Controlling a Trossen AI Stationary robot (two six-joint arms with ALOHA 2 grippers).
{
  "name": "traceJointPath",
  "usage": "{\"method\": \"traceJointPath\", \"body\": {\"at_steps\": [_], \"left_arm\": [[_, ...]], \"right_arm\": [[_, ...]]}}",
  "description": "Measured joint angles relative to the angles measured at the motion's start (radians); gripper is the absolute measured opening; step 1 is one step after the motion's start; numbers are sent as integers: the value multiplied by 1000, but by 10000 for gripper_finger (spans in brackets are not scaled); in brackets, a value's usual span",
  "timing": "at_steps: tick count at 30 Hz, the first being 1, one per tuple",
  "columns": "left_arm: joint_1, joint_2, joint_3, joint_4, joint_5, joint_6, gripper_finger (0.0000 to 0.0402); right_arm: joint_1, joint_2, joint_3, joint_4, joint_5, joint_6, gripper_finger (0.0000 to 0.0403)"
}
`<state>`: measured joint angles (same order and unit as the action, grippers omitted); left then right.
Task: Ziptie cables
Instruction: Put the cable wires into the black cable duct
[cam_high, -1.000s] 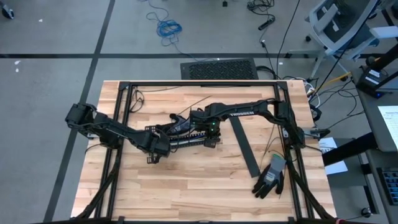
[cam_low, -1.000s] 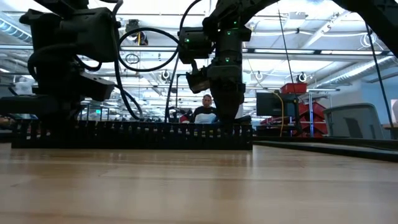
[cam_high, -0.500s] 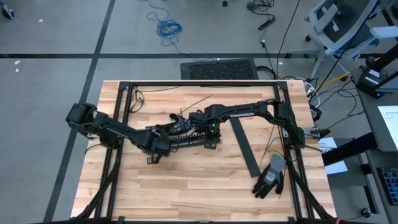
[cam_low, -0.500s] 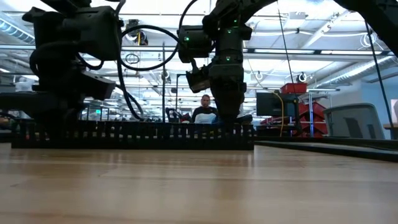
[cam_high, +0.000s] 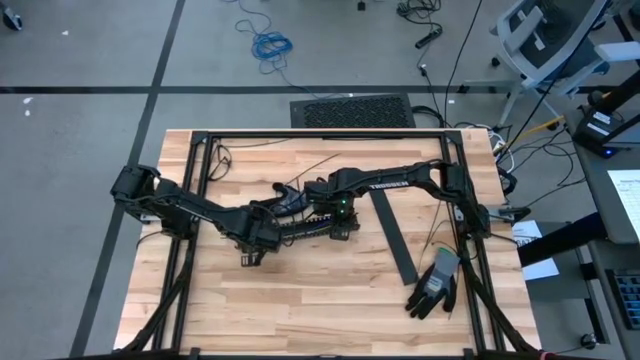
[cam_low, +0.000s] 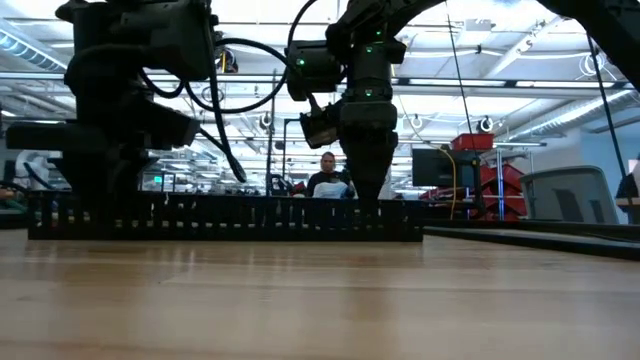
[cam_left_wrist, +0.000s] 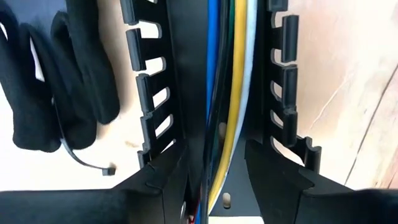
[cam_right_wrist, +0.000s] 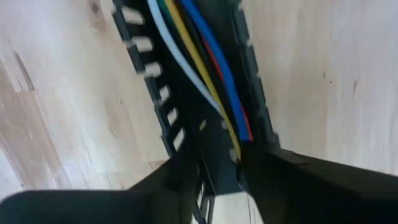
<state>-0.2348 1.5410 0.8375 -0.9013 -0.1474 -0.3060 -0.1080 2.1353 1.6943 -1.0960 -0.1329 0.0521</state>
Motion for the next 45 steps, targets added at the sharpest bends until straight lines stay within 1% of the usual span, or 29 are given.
{"method": "traceJointPath", "body": {"at_steps": [5, 11, 17, 21, 26, 29, 33, 36, 39, 42, 45], "left_arm": [[0, -1, 0, -22, 2, -2, 166], [-1, -2, 11, -52, 44, -1, 167], [-1, -2, 79, -149, 10, 9, 167], [-1, -2, 111, -187, 8, 31, 167], [-1, -2, 118, -181, -7, 33, 167], [-1, -2, 118, -185, -7, 6, 167], [-1, -2, 118, -184, 3, 24, 167], [0, -2, 118, -180, -12, -1, 158], [-1, -2, 118, -193, -19, -3, 130], [-1, -2, 118, -201, -18, -3, 84], [-1, -2, 118, -215, -18, -3, 23]], "right_arm": [[0, -4, 0, -7, 0, -12, 155], [0, -13, 1, -7, 3, -43, 181], [-2, -27, 1, -26, 8, -60, 187], [-2, -38, 1, -33, 7, -69, 187], [-1, -43, 0, -36, 7, -70, 187], [-2, -43, 0, -30, 11, -64, 190], [-1, -43, 0, -35, 68, -99, 195], [-2, -50, 0, -34, 82, -56, 178], [-2, -52, 0, -30, 81, -69, 146], [-1, -52, 0, -33, 78, -69, 109], [-1, -52, 0, -34, 76, -68, 73]]}}
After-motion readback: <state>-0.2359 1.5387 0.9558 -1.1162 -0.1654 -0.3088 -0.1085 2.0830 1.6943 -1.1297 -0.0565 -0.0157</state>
